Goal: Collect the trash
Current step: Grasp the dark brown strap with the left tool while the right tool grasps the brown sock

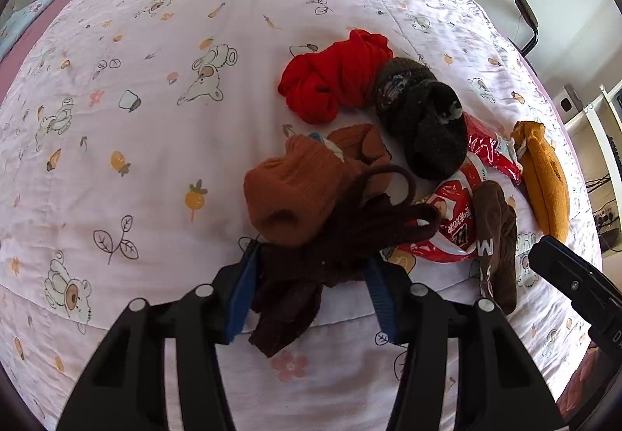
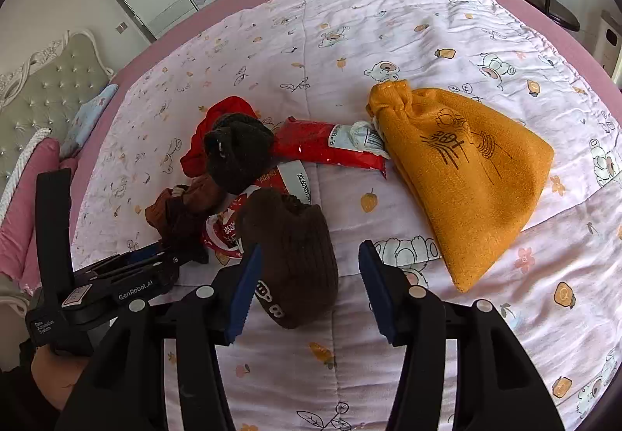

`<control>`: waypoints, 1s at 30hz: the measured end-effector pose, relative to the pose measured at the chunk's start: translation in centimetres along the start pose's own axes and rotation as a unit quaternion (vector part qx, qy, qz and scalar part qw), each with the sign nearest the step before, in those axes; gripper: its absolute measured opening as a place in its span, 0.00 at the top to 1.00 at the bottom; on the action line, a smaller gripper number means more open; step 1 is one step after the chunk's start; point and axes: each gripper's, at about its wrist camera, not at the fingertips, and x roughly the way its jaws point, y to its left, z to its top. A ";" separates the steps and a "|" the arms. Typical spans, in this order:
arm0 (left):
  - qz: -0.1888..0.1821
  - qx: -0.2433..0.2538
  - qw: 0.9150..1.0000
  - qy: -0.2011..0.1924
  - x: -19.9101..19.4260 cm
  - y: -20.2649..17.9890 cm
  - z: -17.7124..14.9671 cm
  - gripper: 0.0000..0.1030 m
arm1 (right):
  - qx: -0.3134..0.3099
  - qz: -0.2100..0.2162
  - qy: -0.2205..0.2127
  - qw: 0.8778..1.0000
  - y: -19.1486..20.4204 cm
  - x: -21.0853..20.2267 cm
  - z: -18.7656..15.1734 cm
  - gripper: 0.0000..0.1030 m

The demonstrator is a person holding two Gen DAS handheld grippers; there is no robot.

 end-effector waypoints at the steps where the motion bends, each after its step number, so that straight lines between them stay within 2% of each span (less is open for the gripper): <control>1: -0.004 -0.003 1.000 0.001 -0.1 0.1 0.0 0.63 | 0.000 0.000 0.002 1.000 0.0 0.2 0.0 0.49; 3: -0.012 -0.010 1.000 0.000 -0.5 0.4 0.0 0.70 | -0.001 0.000 0.007 1.000 0.0 0.5 -0.2 0.49; 5: -0.020 -0.010 1.000 -0.003 -0.9 0.4 -0.2 0.72 | -0.001 0.001 0.013 1.000 0.1 0.9 -0.3 0.48; 11: -0.049 -0.024 0.998 -0.015 -2.7 0.6 -0.9 0.73 | 0.003 -0.004 0.037 0.999 0.1 2.5 -1.0 0.48; 12: -0.055 -0.028 0.998 -0.016 -3.0 0.7 -1.0 0.73 | 0.003 -0.007 0.044 0.999 0.2 2.8 -1.3 0.51; 14: -0.062 -0.035 0.997 -0.019 -3.5 0.8 -1.2 0.73 | -0.002 -0.014 0.052 0.999 0.5 3.2 -1.6 0.76; 16: -0.065 -0.036 0.997 -0.021 -3.9 0.6 -1.3 0.73 | -0.008 -0.012 0.062 0.998 0.8 3.4 -1.8 0.91; 24: -0.088 -0.038 0.995 -0.028 -6.4 -0.3 -2.2 0.73 | 0.005 -0.014 0.028 0.999 0.9 -0.8 -2.1 0.92; 30: -0.118 -0.009 0.993 -0.030 -8.8 -3.3 -2.9 0.73 | 0.033 -0.014 -0.006 0.999 -0.5 -5.7 -2.3 0.92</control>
